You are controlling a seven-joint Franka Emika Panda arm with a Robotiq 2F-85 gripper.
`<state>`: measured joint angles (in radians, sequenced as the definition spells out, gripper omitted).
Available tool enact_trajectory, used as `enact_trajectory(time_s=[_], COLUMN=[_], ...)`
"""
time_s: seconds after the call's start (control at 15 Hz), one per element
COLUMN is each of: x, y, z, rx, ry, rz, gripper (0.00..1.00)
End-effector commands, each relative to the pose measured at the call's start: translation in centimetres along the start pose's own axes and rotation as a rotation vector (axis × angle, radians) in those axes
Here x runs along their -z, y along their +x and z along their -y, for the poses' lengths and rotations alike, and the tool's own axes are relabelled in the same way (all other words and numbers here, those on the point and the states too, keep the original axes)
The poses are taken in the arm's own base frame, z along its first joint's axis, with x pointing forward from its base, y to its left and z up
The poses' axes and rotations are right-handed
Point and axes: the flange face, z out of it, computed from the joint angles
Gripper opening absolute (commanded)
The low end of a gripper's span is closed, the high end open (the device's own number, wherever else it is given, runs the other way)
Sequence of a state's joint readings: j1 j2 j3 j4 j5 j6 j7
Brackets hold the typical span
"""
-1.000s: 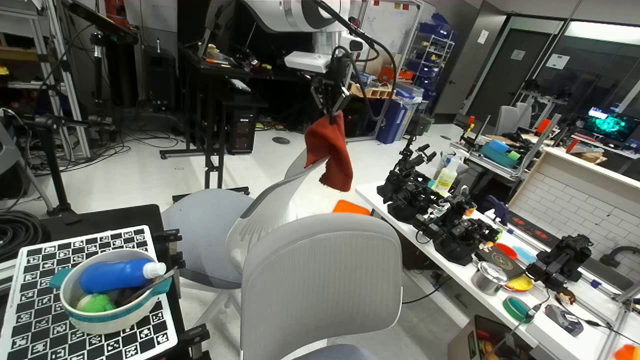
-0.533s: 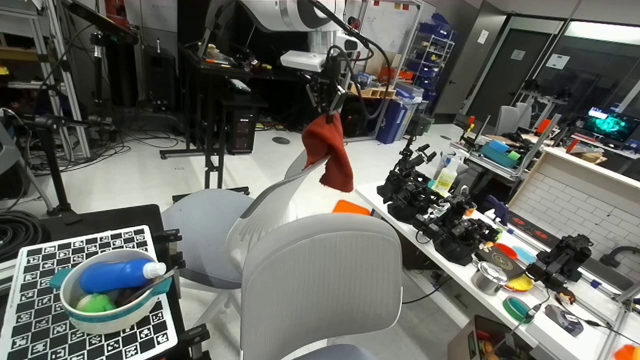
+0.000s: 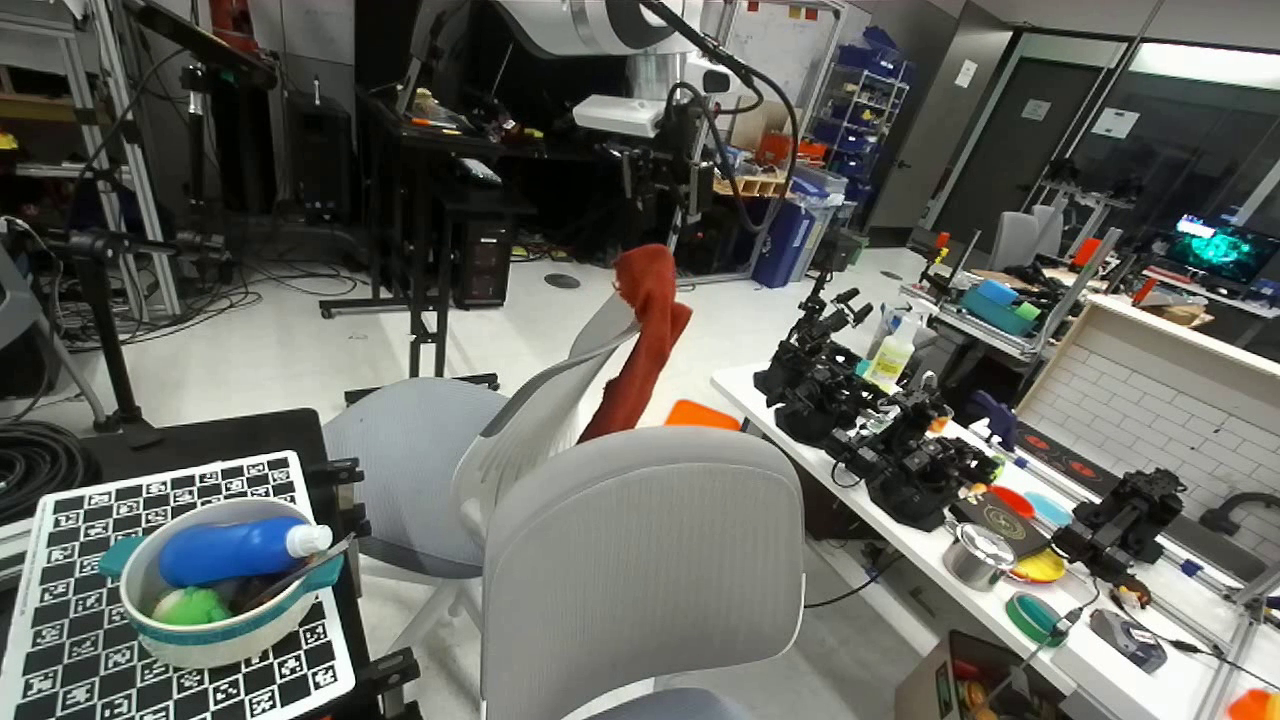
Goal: Move the orange towel to the backrest of the left chair, then move it to the backrest of the right chair
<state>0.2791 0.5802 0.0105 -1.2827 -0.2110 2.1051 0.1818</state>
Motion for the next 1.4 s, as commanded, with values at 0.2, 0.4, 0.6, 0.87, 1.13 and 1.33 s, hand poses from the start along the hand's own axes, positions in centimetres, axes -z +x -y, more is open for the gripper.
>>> enact_trajectory(time_s=[0.2, 0.4, 0.6, 0.87, 1.13, 1.33], x=[0.9, 0.8, 1.0, 0.8, -1.4, -2.6], y=[0.4, 0.3, -0.2, -0.5, -0.6, -0.3], z=[-2.2, -2.6, -2.1, -1.2, -1.2, -1.3], rx=[-0.03, -0.037, -0.033, -0.021, -0.009, 0.003], ry=[-0.016, -0.015, 0.0, 0.007, 0.01, 0.02], rz=[-0.005, 0.0, 0.014, 0.026, 0.054, 0.07], gripper=[1.0, 1.0, 1.0, 1.0, 1.0, 1.0])
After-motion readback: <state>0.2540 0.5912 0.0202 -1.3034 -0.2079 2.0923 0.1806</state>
